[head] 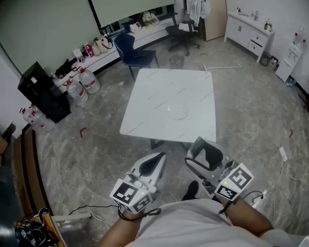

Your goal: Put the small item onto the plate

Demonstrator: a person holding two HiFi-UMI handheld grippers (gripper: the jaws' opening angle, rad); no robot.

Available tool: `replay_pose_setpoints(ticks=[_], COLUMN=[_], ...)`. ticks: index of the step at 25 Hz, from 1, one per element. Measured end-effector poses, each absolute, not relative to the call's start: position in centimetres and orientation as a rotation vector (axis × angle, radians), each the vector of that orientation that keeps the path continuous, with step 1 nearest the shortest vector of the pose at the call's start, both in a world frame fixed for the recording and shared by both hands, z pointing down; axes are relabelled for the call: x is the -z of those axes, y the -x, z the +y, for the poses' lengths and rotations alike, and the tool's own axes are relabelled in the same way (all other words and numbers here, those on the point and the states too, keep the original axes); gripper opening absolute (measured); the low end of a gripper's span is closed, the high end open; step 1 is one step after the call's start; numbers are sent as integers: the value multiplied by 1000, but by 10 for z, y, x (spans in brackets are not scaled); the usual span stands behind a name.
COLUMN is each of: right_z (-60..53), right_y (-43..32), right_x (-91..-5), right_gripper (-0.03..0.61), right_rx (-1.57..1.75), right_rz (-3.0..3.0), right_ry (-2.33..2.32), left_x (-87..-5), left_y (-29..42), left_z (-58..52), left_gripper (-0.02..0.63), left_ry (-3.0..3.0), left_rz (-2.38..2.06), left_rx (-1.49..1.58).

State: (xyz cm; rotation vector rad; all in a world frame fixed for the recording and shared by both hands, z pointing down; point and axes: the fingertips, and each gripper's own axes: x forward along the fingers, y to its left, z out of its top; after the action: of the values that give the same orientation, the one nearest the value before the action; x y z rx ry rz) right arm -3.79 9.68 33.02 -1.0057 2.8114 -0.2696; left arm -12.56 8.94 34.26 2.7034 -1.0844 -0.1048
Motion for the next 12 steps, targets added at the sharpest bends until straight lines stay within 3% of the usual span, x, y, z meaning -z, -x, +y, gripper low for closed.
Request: replay_pose_setpoints(ticks=[12], right_z=[-30], right_y=[-58], right_x=[-346], right_gripper=[302], right_rx=[328], right_rz=[2864], right_ry=[928], left_x=[-361], left_y=[30], left_z=[-35], left_gripper=[6], left_ry=[-2644], left_rz=[-1163], left_rx=[67])
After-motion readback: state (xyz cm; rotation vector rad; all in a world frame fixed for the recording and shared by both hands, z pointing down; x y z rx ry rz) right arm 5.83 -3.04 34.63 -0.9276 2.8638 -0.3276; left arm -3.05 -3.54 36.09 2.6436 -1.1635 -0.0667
